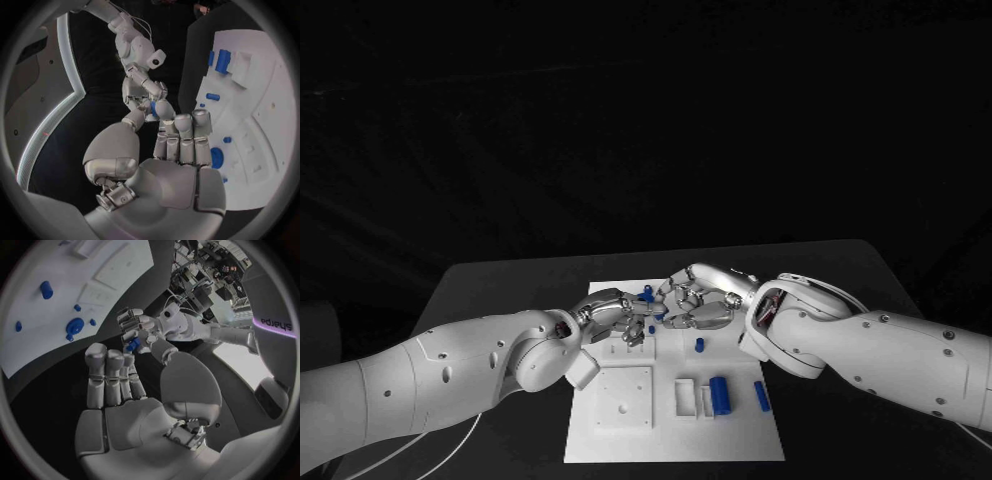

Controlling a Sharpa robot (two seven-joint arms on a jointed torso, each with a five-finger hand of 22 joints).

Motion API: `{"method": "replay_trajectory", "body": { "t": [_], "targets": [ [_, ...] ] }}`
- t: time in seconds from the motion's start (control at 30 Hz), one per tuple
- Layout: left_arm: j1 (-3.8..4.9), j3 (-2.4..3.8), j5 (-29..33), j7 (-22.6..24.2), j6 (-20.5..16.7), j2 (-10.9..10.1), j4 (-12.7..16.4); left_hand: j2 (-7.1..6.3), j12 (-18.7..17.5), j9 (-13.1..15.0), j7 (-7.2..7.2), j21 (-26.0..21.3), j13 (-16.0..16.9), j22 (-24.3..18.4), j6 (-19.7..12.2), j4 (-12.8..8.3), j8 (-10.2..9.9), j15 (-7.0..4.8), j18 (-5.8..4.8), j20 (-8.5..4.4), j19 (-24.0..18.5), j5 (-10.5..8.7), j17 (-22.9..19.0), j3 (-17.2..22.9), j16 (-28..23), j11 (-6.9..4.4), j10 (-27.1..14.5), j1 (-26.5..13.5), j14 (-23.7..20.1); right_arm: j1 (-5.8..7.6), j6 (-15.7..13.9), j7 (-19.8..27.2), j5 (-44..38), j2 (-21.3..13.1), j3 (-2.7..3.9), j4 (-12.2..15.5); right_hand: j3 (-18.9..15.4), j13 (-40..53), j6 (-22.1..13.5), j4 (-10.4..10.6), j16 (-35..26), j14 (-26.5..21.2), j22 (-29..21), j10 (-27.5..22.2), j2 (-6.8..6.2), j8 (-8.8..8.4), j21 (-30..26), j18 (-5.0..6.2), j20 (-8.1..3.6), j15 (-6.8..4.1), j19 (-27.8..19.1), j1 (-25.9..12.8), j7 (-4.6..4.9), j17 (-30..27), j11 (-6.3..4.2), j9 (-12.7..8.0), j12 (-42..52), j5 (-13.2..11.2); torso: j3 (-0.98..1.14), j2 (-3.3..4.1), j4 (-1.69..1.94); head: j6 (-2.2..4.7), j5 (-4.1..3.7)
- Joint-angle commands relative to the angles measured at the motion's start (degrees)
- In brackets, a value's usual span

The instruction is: Assemble the parts on the task board

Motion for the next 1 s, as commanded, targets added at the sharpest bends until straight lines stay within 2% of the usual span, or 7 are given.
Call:
{"method": "replay_trajectory", "body": {
  "t": [0.03,0.1,0.3,0.5,1.0],
  "targets": [
    [0.05,0.06,0.55,1.03,0.52,-0.06,0.17,3.87,0.31,0.22,-0.1,-0.29,0.1,0.11,-0.5,-0.04,-0.36,-0.05,-0.54,-6.37,-0.37,1.52,-0.09,0.42,0.12,0.0,-0.42,3.07,-0.46,-0.04,1.01,0.65,-0.3,-0.1,-0.02,0.11,0.21,-0.1,1.34,0.32,-0.06,0.24,1.09,-0.11,0.61,0.38,-0.15,6.55,0.21,-0.32,-0.15,-0.21,0.08,0.06,-0.35,0.14,0.42,0.23,0.02,0.0,-0.01,-0.08,0.05],
    [0.05,0.06,0.7,1.14,0.46,-0.08,0.09,4.03,0.39,0.46,-0.06,-0.29,0.14,0.21,-0.6,-0.12,-0.43,-0.01,-0.59,-6.41,-0.39,2.97,-0.13,0.47,0.2,0.03,-0.52,2.81,-0.51,-0.04,1.29,0.63,-0.31,-0.08,-0.02,0.08,0.26,-0.14,1.88,0.35,-0.06,0.25,1.1,-0.11,0.65,0.64,-0.11,6.55,0.2,-0.51,-0.17,-0.31,-0.14,0.06,-0.56,0.26,0.45,0.29,0.02,-0.01,0.0,-0.12,0.03],
    [0.05,0.06,1.22,1.49,-0.05,-0.13,-0.1,4.43,0.48,0.88,0.09,-0.34,0.19,0.36,-1.03,-0.24,-0.67,0.09,-0.7,-6.45,-0.46,5.16,-0.21,0.56,0.3,0.13,-0.74,2.23,-0.67,-0.04,1.46,0.55,-0.36,-0.13,-0.05,0.2,0.27,-0.22,2.86,0.33,-0.09,0.24,1.1,-0.12,0.72,1.08,-0.05,6.55,0.17,-0.85,-0.2,-0.55,-0.52,0.06,-0.91,0.47,0.48,0.43,0.01,-0.02,0.01,-0.22,0.03],
    [0.05,0.06,1.39,1.52,-0.57,-0.2,-0.27,4.65,0.53,1.11,0.1,-0.35,0.21,0.42,-1.12,-0.3,-0.7,0.13,-0.74,-6.48,-0.47,5.85,-0.26,0.6,0.35,0.17,-0.8,1.98,-0.72,-0.04,1.67,0.53,-0.38,-0.28,-0.1,0.26,0.23,-0.26,3.42,0.31,-0.11,0.24,1.1,-0.11,0.76,1.32,-0.02,6.55,0.15,-1.03,-0.22,-0.73,-0.71,0.07,-1.1,0.6,0.51,0.51,0.02,-0.04,-0.04,-0.24,0.0],
    [0.05,0.06,1.45,0.99,-1.92,-0.18,-0.73,4.69,0.64,1.44,0.03,-0.29,0.24,0.52,-0.92,-0.56,-0.55,0.08,-0.74,-6.54,-0.39,6.22,-0.27,0.65,0.48,0.11,-0.71,1.89,-0.63,-0.08,1.71,0.58,-0.4,-0.41,-0.16,0.62,0.19,-0.3,3.9,0.32,-0.12,0.25,1.08,-0.11,0.82,1.51,-0.01,6.55,0.13,-1.22,-0.25,-0.94,-0.93,0.08,-1.3,0.71,0.53,0.71,0.01,-0.03,0.04,-0.32,-0.06]
  ]
}}
